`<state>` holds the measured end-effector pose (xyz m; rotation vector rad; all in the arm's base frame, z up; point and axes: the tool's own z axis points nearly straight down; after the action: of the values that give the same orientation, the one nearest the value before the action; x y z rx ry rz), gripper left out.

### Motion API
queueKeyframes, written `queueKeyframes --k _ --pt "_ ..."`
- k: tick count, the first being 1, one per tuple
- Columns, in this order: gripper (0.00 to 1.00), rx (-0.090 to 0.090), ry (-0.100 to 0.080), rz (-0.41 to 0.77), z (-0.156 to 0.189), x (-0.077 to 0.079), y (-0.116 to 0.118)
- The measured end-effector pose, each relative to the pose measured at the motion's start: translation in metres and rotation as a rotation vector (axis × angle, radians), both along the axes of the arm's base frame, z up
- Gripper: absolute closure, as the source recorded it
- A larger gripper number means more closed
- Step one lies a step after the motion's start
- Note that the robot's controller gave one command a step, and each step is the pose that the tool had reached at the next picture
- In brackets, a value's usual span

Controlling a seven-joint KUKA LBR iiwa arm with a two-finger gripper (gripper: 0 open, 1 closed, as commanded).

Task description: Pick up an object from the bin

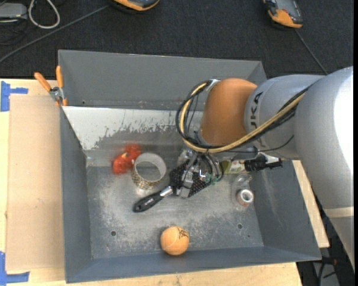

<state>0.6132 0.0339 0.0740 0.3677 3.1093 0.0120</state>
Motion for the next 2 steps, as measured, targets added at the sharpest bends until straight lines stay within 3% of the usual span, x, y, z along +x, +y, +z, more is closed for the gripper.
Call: queueKeyframes --k 1,2 --pt "1.0 -0.003 0.001 0.014 -0.001 -0.003 0.027" --pt "1.0 0.003 -0.008 -0.079 0.0 -0.014 0.014"
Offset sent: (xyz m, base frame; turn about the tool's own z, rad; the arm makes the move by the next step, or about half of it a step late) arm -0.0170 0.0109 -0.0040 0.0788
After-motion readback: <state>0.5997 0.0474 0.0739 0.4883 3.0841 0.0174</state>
